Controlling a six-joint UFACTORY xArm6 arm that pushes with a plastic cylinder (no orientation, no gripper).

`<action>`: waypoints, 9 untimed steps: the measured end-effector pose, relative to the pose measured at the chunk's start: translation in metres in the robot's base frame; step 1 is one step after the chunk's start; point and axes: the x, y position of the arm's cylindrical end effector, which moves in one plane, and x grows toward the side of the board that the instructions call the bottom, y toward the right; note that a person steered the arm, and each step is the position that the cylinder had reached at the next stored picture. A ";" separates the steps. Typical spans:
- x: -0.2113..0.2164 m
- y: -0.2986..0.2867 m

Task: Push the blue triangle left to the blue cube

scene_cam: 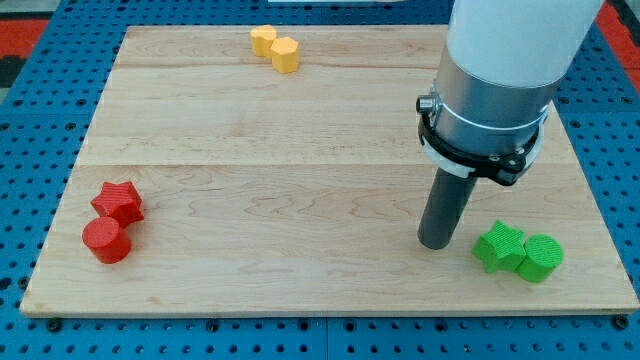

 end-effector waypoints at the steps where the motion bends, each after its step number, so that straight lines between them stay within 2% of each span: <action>1: -0.014 0.008; 2: -0.044 0.032; 3: -0.045 0.060; 7: -0.149 0.071; 9: -0.155 0.082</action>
